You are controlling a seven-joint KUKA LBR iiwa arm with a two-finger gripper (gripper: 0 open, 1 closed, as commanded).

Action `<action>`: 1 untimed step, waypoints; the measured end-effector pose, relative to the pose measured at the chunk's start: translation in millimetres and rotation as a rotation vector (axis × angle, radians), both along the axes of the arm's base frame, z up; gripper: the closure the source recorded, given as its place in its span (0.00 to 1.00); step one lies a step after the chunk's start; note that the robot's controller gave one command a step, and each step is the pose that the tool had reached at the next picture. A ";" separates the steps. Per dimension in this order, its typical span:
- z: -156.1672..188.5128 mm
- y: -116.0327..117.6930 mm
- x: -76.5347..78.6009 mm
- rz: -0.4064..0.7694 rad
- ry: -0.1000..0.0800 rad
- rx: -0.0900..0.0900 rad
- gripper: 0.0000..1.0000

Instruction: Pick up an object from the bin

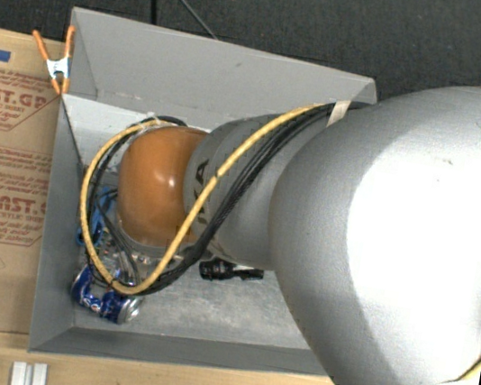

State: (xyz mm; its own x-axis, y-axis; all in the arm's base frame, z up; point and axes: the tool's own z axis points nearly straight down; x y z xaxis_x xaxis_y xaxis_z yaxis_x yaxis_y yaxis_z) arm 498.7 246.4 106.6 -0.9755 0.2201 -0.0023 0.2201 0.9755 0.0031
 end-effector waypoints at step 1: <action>97.1 -4.4 -3.2 0.420 -0.003 -0.002 1.00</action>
Offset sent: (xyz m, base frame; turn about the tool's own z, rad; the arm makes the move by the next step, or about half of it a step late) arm -0.0042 -0.0054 0.0956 -0.4193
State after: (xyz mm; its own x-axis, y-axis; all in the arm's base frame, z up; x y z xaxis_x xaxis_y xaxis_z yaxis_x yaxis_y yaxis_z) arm 495.5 242.0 203.7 -0.9804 -0.1970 -0.0056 -0.1970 0.9804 0.0013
